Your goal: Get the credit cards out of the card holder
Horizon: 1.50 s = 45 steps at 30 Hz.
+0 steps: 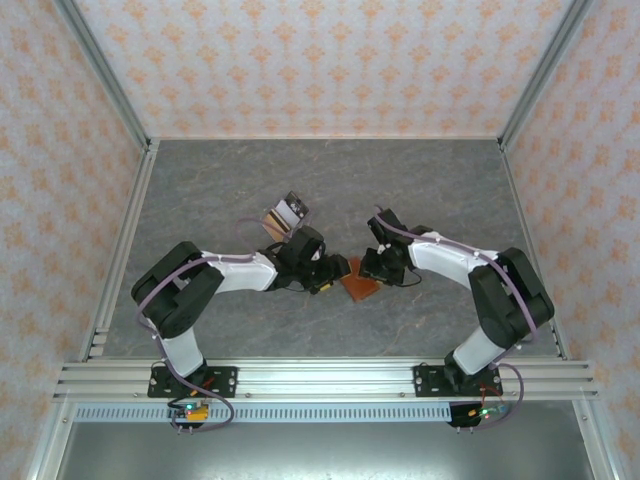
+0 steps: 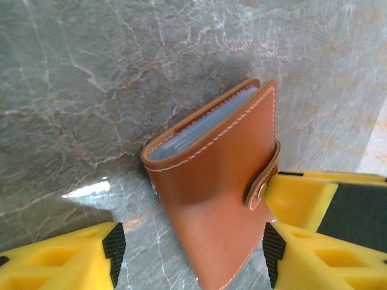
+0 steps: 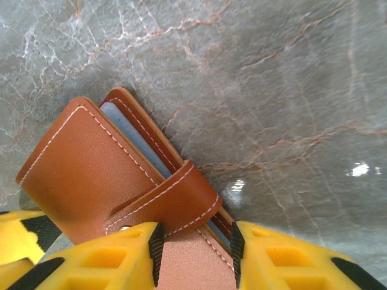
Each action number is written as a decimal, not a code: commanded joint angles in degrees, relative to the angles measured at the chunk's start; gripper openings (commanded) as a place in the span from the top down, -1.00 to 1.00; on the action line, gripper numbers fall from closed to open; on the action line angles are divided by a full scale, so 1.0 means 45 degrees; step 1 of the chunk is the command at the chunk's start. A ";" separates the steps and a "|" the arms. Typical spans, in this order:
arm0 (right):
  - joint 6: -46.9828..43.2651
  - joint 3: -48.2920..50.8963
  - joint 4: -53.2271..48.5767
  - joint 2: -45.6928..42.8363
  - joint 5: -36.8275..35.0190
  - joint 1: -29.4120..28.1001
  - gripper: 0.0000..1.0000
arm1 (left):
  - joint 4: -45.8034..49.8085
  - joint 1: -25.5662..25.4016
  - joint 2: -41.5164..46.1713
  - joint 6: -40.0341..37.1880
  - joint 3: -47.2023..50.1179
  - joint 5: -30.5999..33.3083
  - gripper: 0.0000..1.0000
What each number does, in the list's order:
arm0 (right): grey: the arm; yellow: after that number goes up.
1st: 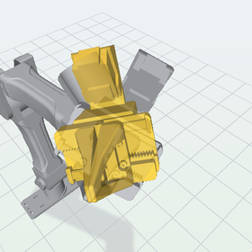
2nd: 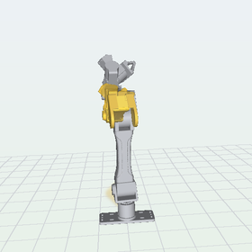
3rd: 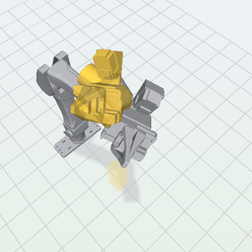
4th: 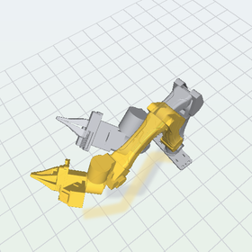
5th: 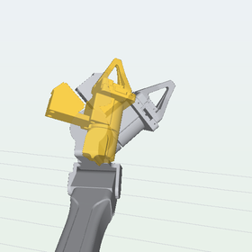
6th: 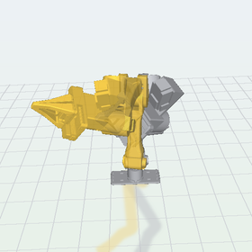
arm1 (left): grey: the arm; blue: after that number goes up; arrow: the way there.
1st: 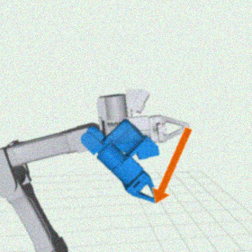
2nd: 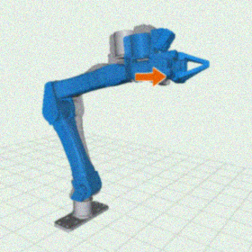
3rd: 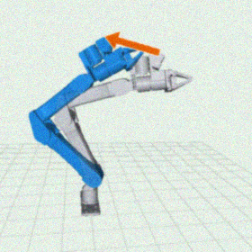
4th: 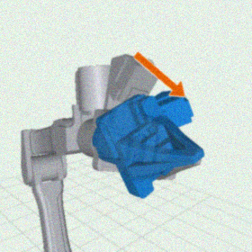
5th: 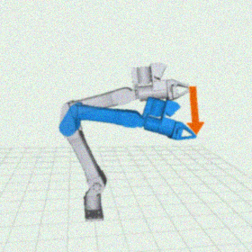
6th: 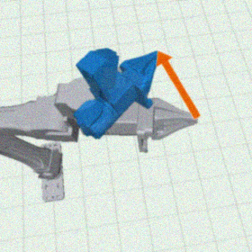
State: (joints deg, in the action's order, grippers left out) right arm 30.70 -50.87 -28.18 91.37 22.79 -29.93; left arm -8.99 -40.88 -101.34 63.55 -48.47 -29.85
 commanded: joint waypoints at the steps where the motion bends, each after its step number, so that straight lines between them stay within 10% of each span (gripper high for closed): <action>1: 0.0220 0.0396 0.0427 0.0246 0.0498 0.0050 0.26 | -0.0929 -0.0033 -0.0311 0.0528 0.0252 -0.0193 -0.25; 22: 0.1090 0.0835 0.1693 0.0038 0.1509 0.0526 0.28 | -0.4644 -0.0005 -0.0474 0.1510 0.0883 -0.0788 0.15; 33: 0.0603 0.0429 0.0775 -0.1357 0.0375 0.0675 0.23 | -0.3324 0.0024 0.0259 0.0213 0.0797 -0.0453 0.76; 45: -0.0317 -0.0334 0.0876 -0.0866 0.2274 0.0597 0.08 | -0.1927 0.0024 0.0605 -0.0861 0.0304 -0.0477 0.91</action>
State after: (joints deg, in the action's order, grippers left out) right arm 30.70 -50.41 -23.57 85.95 30.96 -26.85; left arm -19.77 -40.40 -100.75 61.93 -45.50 -32.18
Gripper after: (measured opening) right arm 0.460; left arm 0.098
